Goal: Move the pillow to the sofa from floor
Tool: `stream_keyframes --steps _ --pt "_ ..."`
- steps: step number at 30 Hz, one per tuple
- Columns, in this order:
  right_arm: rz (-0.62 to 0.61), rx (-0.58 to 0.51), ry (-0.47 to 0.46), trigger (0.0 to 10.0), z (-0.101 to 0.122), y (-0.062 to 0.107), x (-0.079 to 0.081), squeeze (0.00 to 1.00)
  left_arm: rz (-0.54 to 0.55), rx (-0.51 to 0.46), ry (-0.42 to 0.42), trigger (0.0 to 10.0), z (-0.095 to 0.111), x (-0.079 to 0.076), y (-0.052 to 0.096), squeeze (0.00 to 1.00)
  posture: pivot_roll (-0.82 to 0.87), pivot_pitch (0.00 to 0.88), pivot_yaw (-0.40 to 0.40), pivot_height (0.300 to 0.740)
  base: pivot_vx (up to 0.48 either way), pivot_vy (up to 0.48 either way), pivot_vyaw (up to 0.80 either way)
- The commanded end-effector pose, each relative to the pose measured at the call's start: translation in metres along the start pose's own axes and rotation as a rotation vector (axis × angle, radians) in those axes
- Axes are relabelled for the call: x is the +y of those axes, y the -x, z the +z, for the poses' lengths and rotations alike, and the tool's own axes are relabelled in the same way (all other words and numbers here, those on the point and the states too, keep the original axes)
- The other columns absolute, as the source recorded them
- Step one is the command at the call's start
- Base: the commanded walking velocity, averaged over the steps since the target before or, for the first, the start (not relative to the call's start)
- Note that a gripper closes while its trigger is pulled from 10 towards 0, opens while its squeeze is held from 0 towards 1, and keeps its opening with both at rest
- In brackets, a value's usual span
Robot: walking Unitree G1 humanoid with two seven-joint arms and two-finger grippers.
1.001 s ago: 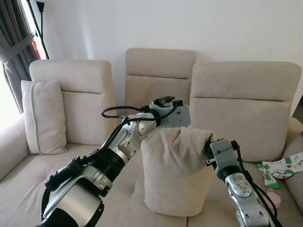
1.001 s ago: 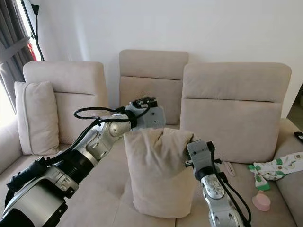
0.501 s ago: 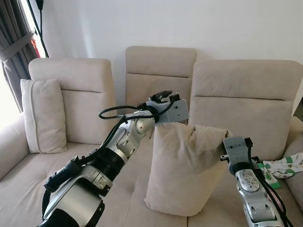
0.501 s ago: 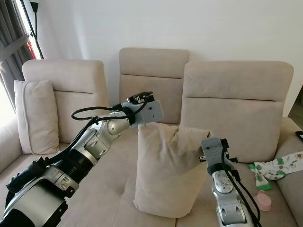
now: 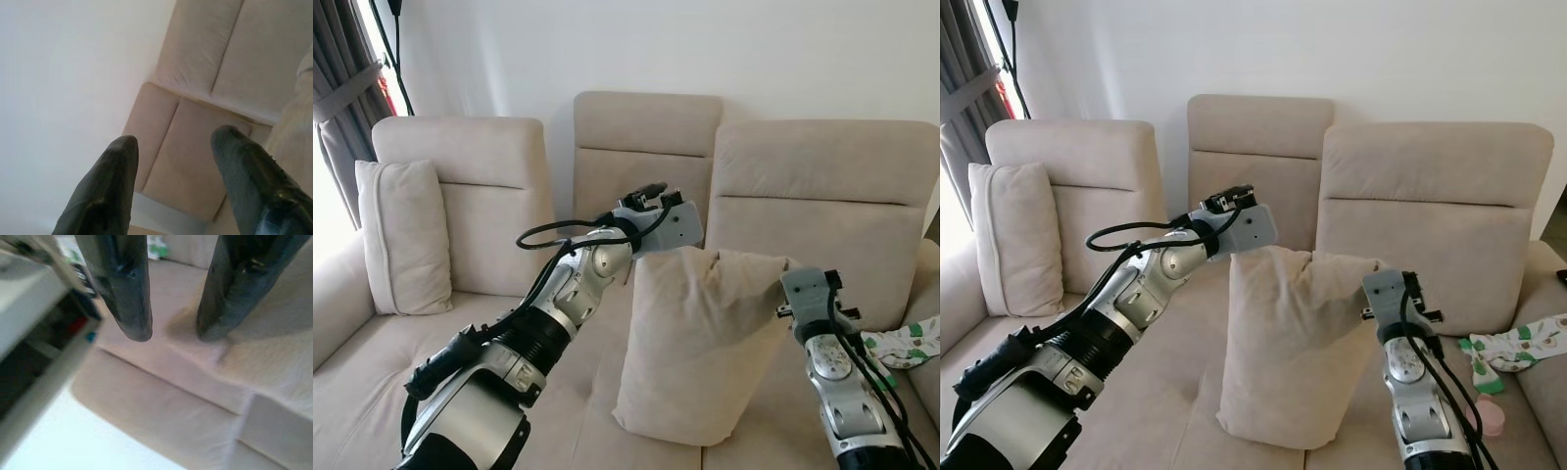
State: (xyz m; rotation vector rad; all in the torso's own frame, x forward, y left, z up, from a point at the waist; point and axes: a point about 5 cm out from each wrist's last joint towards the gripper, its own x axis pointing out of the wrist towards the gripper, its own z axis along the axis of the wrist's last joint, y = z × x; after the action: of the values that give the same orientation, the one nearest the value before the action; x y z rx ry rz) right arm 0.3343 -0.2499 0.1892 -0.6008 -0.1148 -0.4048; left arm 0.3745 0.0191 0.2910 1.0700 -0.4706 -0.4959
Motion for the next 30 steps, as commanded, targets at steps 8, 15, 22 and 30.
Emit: stream_keyframes --steps 8,15,22,30 --pt "-0.039 -0.131 -0.07 10.0 0.022 0.0 0.003 0.0 0.01 0.004 0.025 10.0 -0.004 -0.001 0.003 0.0 -0.07 0.0 0.042 0.74 0.0 0.0 0.0" --pt "0.27 -0.186 -0.15 10.0 0.029 0.017 0.04 0.0 0.005 0.002 0.026 10.0 -0.004 -0.003 0.005 0.0 -0.07 0.0 0.042 0.74 0.0 0.0 0.0" --pt "0.418 -0.074 -0.157 10.0 0.007 0.033 0.061 0.0 -0.025 0.014 0.062 10.0 -0.008 -0.013 0.007 0.0 -0.07 0.0 0.042 0.74 0.0 0.0 0.0" --pt "0.327 -0.123 -0.248 10.0 0.008 0.045 0.062 0.0 -0.059 0.067 0.558 10.0 -0.026 -0.06 0.016 0.0 -0.08 0.0 0.044 0.74 0.0 0.0 0.0"
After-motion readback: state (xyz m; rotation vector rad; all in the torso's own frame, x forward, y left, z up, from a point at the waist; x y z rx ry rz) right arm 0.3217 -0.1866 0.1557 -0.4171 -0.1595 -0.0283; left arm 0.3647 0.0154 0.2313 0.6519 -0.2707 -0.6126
